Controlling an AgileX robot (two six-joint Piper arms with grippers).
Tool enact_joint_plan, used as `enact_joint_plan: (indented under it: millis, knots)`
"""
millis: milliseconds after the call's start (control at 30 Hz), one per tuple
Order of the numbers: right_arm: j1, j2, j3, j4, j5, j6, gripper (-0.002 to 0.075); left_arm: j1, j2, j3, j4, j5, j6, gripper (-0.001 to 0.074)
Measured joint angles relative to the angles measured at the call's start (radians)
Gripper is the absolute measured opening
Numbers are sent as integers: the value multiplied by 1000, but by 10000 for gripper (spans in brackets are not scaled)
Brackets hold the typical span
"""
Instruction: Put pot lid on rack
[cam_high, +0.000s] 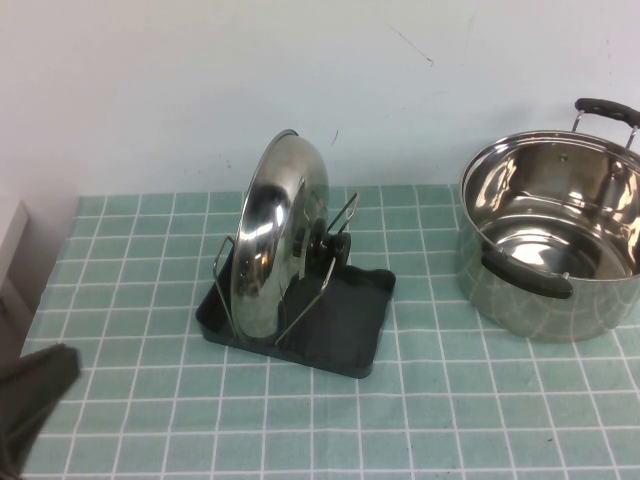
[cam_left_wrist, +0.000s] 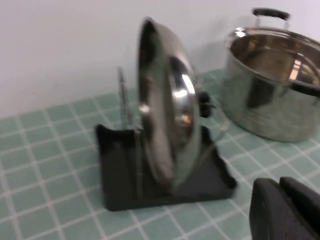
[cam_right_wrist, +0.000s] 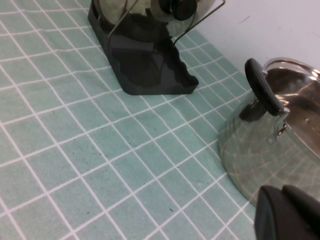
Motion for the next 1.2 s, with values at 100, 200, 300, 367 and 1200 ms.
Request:
enact_joint_plan:
  millis: [100,200,300,367,1200]
  knots:
    - [0,0,0,0,0,0,-1,85,-76,115,63,-99,4,-1]
    - [0,0,0,0,0,0,-1,151,-152,239,78,-179,1,-1]
    - [0,0,0,0,0,0,-1,208,-228,357,84,-239,-8,-1]
    - [0,0,0,0,0,0,-1,242,-271,413,85,-250,-23,-1]
    - [0,0,3,0,-4,0,-1,339,-452,515,118,-61,-98,-1]
